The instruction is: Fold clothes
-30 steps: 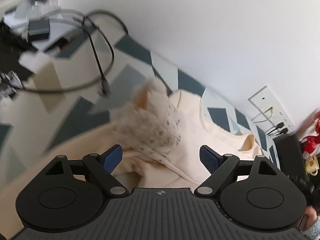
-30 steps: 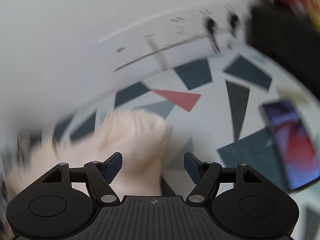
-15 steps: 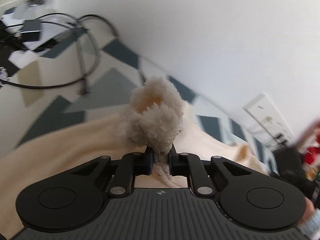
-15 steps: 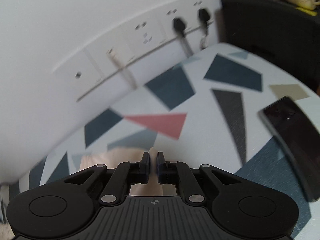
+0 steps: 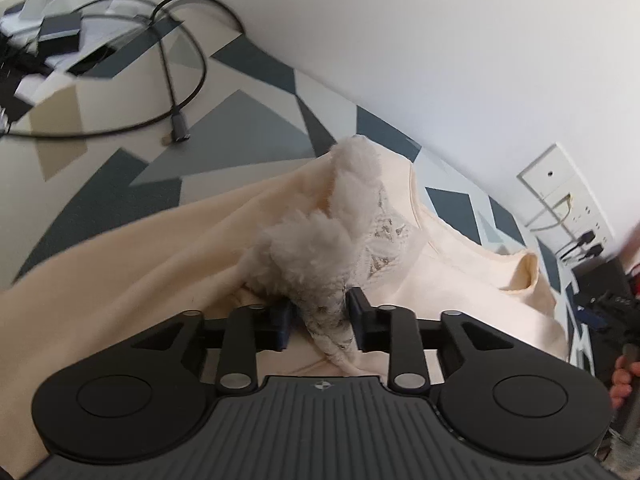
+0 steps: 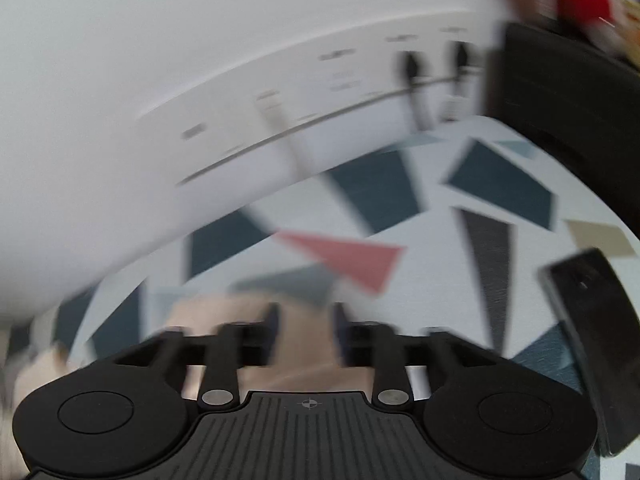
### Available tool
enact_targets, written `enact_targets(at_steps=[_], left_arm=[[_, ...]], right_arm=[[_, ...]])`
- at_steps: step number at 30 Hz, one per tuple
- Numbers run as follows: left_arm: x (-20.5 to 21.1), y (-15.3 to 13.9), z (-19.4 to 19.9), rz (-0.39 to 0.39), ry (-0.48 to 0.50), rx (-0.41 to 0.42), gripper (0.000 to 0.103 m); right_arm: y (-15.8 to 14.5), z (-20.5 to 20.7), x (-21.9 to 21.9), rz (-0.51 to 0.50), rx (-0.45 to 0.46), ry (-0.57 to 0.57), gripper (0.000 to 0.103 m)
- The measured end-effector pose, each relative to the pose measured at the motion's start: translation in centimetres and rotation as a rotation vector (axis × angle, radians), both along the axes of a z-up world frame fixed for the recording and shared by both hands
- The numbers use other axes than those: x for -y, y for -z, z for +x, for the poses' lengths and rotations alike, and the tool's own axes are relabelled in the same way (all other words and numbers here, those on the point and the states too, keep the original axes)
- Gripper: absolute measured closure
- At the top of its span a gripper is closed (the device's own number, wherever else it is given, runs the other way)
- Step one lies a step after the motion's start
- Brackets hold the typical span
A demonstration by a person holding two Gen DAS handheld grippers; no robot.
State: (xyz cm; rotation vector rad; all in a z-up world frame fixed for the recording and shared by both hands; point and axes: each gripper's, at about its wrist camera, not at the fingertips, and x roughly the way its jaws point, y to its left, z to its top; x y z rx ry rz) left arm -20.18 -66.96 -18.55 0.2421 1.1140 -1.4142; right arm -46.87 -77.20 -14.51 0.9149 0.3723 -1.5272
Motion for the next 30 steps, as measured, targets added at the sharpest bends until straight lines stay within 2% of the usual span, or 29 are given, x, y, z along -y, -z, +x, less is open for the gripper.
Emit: enact_targets(at_steps=[3, 7, 11, 15, 20, 21, 22, 23, 25, 28, 30], left_arm=[[0.5, 0.0, 0.0, -0.002, -0.006, 0.017, 0.064], [1.1, 0.3, 0.4, -0.001, -0.017, 0.006, 0.064], [1.4, 0.0, 0.3, -0.009, 0.001, 0.018, 0.075], [1.6, -0.8, -0.4, -0.017, 0.017, 0.047, 0.082], [1.7, -2.0, -1.5, -0.040, 0.042, 0.098, 0.086], [1.7, -2.3, -1.8, -0.050, 0.046, 0.106, 0.087], [1.6, -2.7, -2.0, -0.061, 0.050, 0.113, 0.088], [1.5, -3.0, -2.2, -0.071, 0.054, 0.121, 0.089], [1.3, -3.7, -2.6, -0.100, 0.068, 0.125, 0.089], [0.9, -4.8, -3.6, -0.149, 0.119, 0.103, 0.089], [1.0, -4.4, -4.7, -0.142, 0.160, 0.112, 0.089]], right_arm=[[-0.2, 2.7, -3.0, -0.011, -0.131, -0.093, 0.050], [0.4, 4.2, -8.0, -0.061, -0.321, -0.160, 0.047], [1.6, 5.0, -11.7, -0.069, -0.442, -0.285, 0.045], [3.0, 7.0, -13.5, -0.056, -0.562, -0.410, 0.039], [4.9, 10.0, -12.3, -0.119, -0.726, -0.469, 0.042], [5.1, 10.3, -11.7, -0.121, -0.748, -0.470, 0.049], [5.3, 10.4, -11.2, -0.115, -0.766, -0.466, 0.081], [5.2, 10.2, -10.8, -0.116, -0.764, -0.446, 0.095], [4.1, 8.8, -10.8, -0.150, -0.713, -0.358, 0.097], [1.9, 6.3, -11.9, -0.241, -0.700, -0.203, 0.097], [1.8, 4.9, -12.5, -0.229, -0.670, -0.186, 0.097]])
